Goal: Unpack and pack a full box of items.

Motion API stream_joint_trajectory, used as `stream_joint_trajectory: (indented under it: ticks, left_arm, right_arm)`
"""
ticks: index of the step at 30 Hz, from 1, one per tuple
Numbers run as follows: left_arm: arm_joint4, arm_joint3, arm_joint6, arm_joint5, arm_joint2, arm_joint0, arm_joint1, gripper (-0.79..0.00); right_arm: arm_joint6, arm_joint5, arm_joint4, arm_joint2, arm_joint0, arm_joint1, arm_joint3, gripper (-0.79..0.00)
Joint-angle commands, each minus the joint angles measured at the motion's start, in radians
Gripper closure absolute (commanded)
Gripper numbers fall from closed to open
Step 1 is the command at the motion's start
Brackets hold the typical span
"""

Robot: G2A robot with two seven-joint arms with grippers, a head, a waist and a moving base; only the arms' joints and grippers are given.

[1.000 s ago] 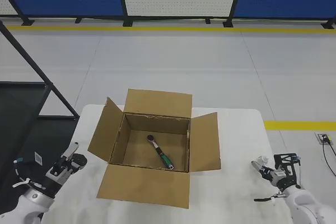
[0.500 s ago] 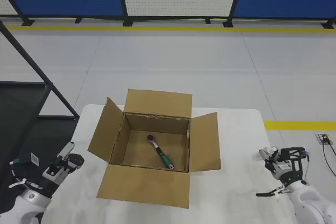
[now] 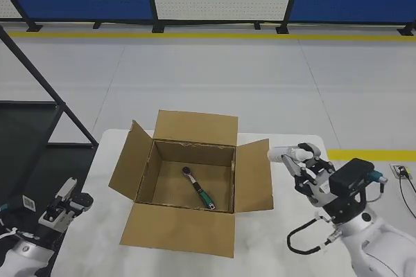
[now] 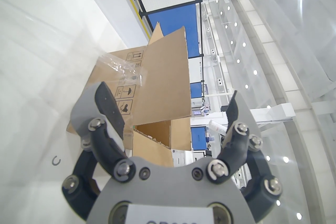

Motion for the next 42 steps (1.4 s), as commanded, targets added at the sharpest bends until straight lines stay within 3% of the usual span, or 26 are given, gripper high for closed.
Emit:
stream_joint_trajectory:
  ticks: [1,10,17,20,34,42]
  left_arm:
    - [-0.014,0.003,0.007,-0.008,-0.012,0.012,-0.001,-0.785]
    - [-0.048,0.003,0.022,-0.032,-0.05,0.059,-0.005,-0.785]
    - [-0.053,-0.007,0.025,-0.038,-0.068,0.075,-0.007,-0.785]
    - [-0.055,-0.009,0.026,-0.037,-0.072,0.077,-0.007,-0.785]
    - [-0.062,0.005,0.036,-0.035,-0.078,0.081,-0.01,-0.785]
    - [-0.059,-0.001,0.036,-0.042,-0.075,0.082,-0.011,-0.785]
  right_arm:
    - [0.047,-0.014,-0.029,-0.099,0.054,-0.001,0.014,0.0]
    - [0.167,0.07,-0.126,-0.468,0.338,-0.037,0.303,0.0]
    - [0.193,0.224,-0.181,-0.64,0.519,-0.085,0.604,0.0]
    - [0.205,0.285,-0.133,-0.674,0.573,-0.107,0.723,0.0]
    - [0.19,0.314,-0.166,-0.681,0.556,-0.108,0.726,0.0]
    - [0.203,0.436,-0.107,-0.803,0.683,-0.181,0.967,0.0]
